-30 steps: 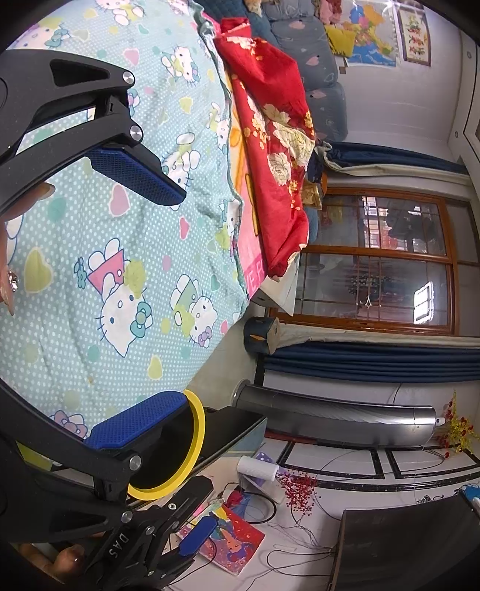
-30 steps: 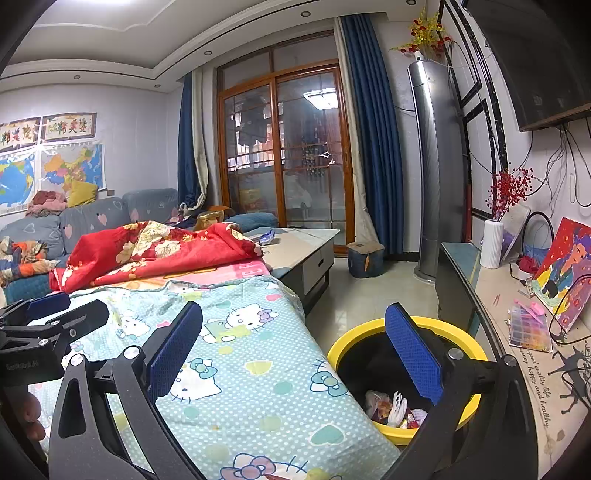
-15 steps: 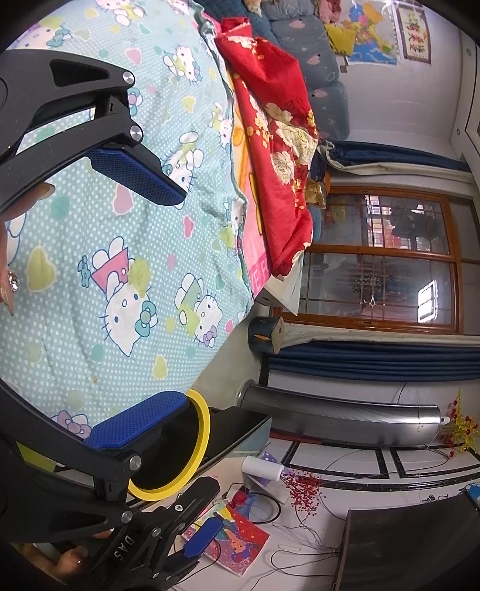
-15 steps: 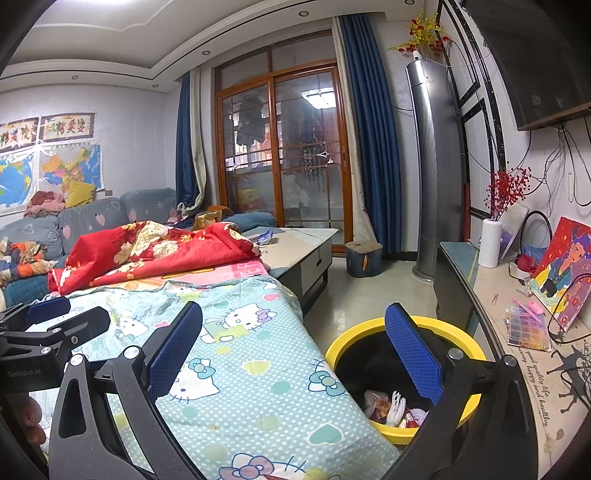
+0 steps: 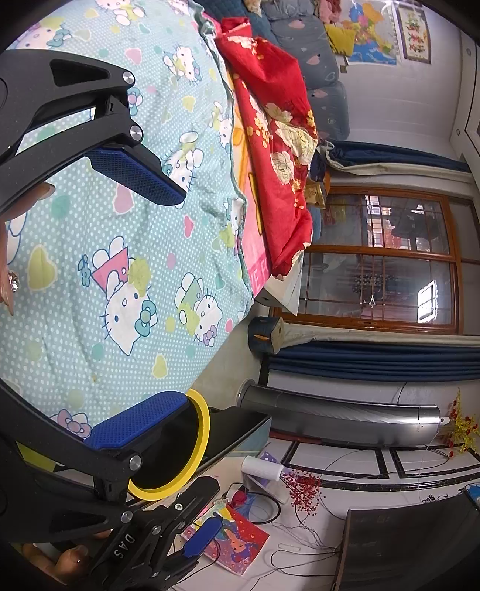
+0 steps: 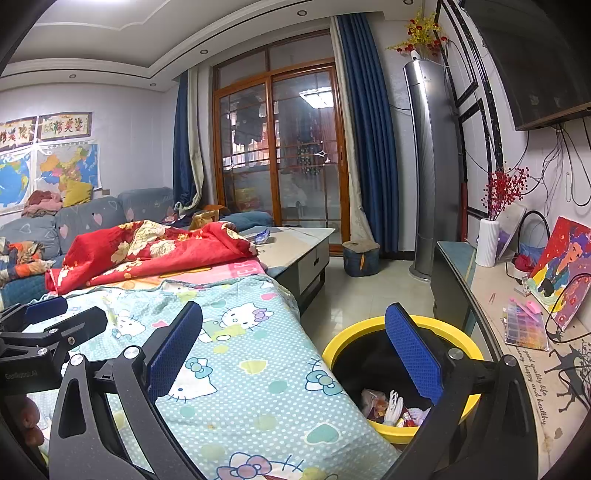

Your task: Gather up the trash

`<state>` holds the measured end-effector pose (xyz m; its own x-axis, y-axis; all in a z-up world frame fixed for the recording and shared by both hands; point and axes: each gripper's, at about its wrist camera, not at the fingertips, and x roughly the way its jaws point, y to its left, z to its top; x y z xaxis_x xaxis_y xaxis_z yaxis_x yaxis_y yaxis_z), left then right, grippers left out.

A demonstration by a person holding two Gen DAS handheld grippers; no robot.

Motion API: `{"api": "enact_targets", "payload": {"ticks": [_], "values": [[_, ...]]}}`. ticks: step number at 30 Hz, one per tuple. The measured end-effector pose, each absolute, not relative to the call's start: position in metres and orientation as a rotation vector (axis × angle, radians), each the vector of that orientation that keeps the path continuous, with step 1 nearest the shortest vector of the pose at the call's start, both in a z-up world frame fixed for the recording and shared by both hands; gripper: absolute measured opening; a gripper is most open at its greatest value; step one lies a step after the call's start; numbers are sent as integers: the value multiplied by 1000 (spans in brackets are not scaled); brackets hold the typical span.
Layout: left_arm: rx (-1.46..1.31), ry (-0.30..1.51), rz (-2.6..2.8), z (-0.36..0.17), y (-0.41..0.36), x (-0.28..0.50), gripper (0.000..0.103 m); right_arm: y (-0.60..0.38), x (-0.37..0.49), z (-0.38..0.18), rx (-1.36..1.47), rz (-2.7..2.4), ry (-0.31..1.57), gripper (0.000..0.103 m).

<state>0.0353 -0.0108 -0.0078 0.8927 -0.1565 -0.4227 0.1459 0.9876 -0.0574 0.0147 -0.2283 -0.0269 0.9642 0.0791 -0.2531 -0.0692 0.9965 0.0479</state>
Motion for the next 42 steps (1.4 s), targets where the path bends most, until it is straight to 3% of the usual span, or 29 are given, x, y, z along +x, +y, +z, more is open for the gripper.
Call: {"api": "enact_targets", "payload": {"ticks": [32, 37, 42], "values": [[-18, 483, -133, -16, -6, 40, 93, -236, 16, -23, 43, 57, 258, 96], [-67, 521, -68, -8, 25, 58, 93, -214, 33, -4, 30, 116, 257, 96], [-139, 465, 158, 16, 127, 60, 93, -146, 68, 20, 36, 309, 322, 96]]}}
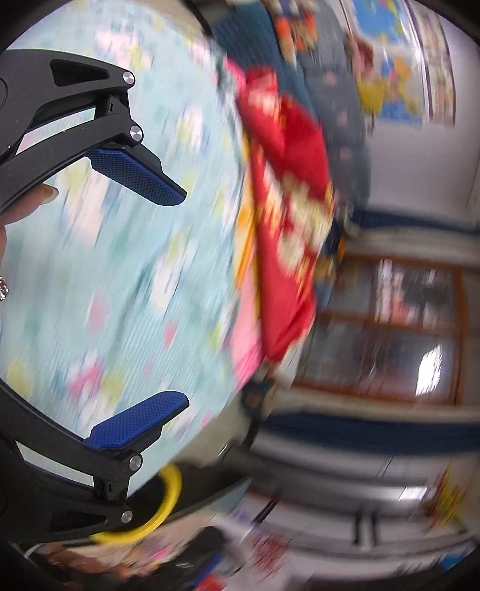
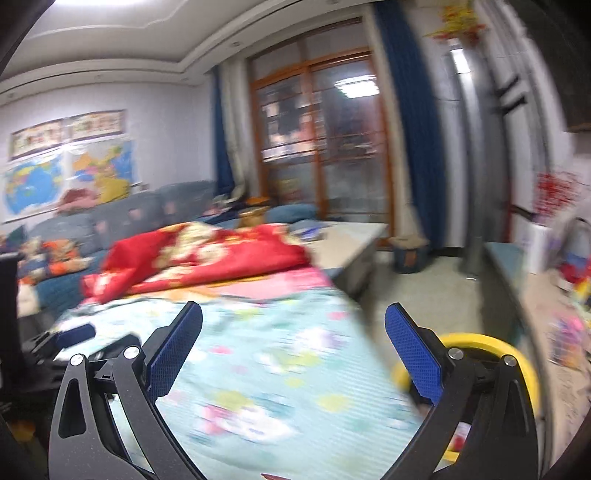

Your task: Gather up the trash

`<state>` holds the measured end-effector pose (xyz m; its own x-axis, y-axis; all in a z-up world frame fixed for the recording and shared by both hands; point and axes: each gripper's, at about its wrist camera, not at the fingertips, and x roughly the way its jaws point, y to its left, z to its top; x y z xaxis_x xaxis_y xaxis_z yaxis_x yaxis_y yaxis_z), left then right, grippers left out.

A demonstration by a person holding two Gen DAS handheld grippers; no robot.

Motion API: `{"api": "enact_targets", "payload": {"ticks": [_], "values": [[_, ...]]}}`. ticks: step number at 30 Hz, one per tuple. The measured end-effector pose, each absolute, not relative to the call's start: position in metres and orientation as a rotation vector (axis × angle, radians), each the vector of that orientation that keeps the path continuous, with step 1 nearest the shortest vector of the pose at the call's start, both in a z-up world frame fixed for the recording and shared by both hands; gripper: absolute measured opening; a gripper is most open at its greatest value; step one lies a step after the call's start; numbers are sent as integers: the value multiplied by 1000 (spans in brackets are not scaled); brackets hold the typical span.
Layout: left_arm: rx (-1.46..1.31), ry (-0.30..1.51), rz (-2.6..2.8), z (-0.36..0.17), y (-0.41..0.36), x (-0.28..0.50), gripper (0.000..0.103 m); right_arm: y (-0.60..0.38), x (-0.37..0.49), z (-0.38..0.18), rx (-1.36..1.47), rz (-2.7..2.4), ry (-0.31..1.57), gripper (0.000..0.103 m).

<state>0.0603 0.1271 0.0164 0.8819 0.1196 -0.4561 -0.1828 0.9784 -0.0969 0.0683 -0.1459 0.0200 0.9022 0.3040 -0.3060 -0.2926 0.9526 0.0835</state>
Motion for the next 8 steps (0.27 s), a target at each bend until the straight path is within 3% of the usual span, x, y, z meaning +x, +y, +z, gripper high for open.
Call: {"api": "enact_targets", "payload": {"ticks": [4, 8], "values": [[-192, 514, 402, 18, 237, 52, 93, -42, 94, 21, -34, 534, 418, 96], [-187, 674, 638, -17, 354, 45, 93, 72, 108, -4, -99, 721, 562, 96]]}}
